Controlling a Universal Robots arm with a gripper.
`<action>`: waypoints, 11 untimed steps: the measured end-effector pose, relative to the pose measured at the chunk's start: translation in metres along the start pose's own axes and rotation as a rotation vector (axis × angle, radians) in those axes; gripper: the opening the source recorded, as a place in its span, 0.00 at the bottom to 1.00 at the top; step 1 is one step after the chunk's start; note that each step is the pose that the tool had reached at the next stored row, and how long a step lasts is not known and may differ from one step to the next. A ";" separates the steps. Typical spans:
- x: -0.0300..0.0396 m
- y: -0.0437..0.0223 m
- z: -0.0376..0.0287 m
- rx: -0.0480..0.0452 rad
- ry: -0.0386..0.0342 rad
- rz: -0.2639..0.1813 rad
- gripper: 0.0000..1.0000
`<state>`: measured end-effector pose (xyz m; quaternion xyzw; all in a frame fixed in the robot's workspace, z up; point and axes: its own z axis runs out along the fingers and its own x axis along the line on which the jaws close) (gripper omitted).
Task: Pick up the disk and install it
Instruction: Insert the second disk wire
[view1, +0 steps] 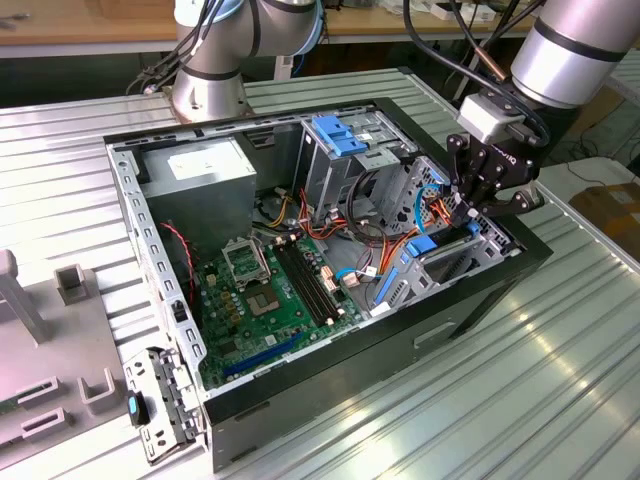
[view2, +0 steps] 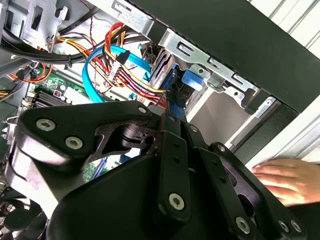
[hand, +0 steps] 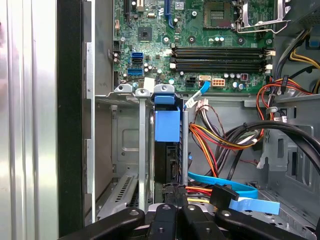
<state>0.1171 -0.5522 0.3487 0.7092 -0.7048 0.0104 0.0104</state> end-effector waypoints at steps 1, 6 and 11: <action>0.0000 0.0000 0.0000 0.0000 0.0000 0.000 0.11; -0.0008 -0.0005 -0.0108 -0.0139 0.0001 -0.001 0.11; -0.0072 -0.0006 -0.0394 -0.0256 -0.0052 -0.001 0.11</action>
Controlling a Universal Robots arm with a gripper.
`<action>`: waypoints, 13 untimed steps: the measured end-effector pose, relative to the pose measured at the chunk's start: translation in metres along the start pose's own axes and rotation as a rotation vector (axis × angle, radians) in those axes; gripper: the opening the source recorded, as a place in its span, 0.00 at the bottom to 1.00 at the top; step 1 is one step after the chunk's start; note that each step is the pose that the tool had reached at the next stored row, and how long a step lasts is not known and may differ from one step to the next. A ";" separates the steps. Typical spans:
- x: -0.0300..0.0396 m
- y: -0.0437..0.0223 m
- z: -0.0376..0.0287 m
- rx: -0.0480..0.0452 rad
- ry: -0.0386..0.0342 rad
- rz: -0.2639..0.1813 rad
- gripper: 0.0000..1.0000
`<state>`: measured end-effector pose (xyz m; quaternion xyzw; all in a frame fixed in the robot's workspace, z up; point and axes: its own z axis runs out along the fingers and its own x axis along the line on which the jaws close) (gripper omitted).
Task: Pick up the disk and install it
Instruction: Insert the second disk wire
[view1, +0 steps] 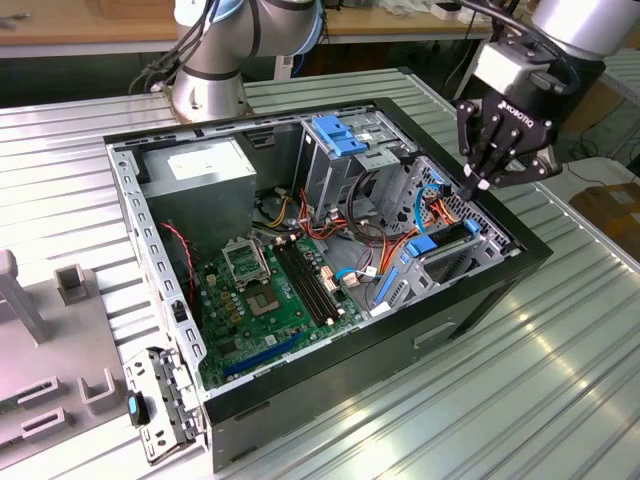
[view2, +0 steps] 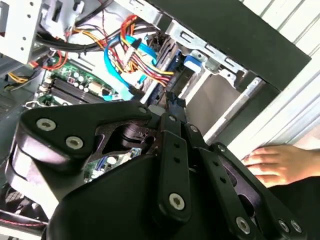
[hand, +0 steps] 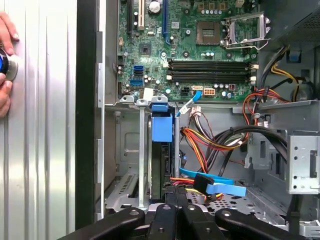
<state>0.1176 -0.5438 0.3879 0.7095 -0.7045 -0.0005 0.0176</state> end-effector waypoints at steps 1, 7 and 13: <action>-0.0024 0.0000 -0.0001 -0.0056 -0.0034 0.000 0.11; -0.0199 0.0000 -0.0037 -0.0304 -0.0041 -0.001 0.11; -0.0261 -0.0001 -0.0038 -0.0322 0.0032 0.000 0.17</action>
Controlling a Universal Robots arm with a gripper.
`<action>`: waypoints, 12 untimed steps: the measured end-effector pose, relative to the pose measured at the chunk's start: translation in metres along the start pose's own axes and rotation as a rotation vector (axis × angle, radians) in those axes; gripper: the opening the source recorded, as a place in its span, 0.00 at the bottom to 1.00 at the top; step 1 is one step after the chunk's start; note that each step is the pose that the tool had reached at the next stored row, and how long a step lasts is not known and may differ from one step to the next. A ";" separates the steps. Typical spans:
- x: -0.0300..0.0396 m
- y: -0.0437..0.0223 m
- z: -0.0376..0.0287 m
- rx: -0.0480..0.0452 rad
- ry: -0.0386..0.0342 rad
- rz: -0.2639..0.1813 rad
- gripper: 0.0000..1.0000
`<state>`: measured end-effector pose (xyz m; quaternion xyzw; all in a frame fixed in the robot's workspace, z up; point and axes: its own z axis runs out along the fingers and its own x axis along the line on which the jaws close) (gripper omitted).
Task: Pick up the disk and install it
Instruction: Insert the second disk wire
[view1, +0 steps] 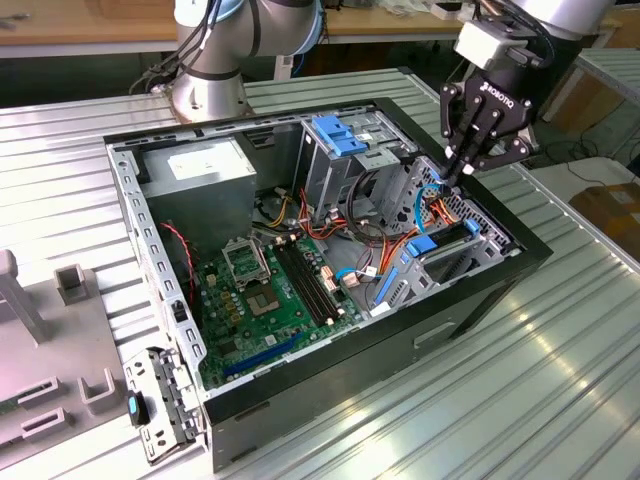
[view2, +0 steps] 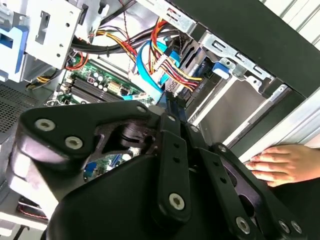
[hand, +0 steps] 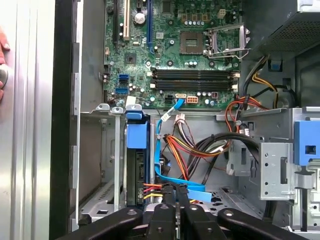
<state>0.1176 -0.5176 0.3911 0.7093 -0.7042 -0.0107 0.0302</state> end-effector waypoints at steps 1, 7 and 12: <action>-0.0006 0.0000 0.0008 0.0000 0.0001 0.000 0.23; -0.0102 -0.0006 0.0081 -0.0003 0.0314 0.002 0.30; -0.0104 -0.0009 0.0139 -0.0004 0.0564 0.003 0.30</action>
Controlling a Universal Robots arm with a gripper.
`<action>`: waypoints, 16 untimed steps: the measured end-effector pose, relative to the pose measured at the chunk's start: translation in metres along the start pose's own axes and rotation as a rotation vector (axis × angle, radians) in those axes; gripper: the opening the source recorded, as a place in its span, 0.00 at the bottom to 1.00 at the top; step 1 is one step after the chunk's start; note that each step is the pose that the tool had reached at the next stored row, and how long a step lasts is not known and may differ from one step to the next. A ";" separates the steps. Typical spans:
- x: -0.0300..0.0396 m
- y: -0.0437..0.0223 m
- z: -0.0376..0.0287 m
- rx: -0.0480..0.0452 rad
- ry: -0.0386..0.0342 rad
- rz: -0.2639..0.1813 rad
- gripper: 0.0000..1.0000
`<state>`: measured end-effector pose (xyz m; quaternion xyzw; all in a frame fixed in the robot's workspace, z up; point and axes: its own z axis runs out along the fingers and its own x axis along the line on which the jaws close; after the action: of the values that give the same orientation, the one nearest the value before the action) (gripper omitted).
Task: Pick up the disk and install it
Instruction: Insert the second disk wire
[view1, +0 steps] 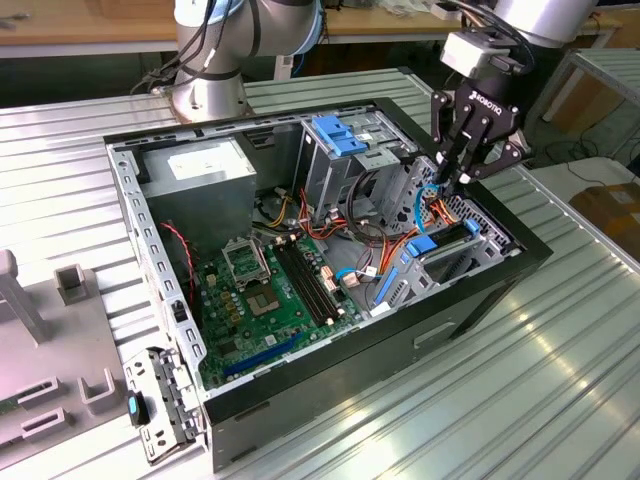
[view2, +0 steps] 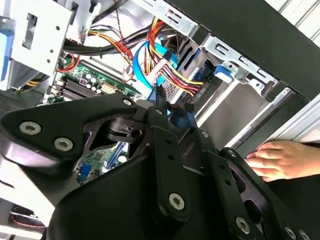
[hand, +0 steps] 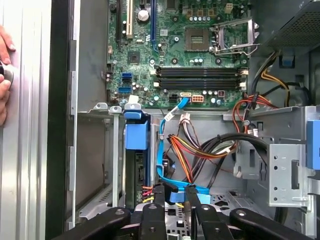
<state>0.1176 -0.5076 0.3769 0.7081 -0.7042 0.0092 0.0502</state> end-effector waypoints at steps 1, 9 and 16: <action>-0.0001 -0.0001 0.0015 0.0000 0.0030 0.000 0.29; 0.0069 -0.0002 0.0045 0.0004 0.0028 0.000 0.16; 0.0362 0.0035 0.0218 0.0009 -0.0312 -0.005 0.16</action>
<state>0.1132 -0.5455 0.3584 0.7101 -0.7030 -0.0017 0.0389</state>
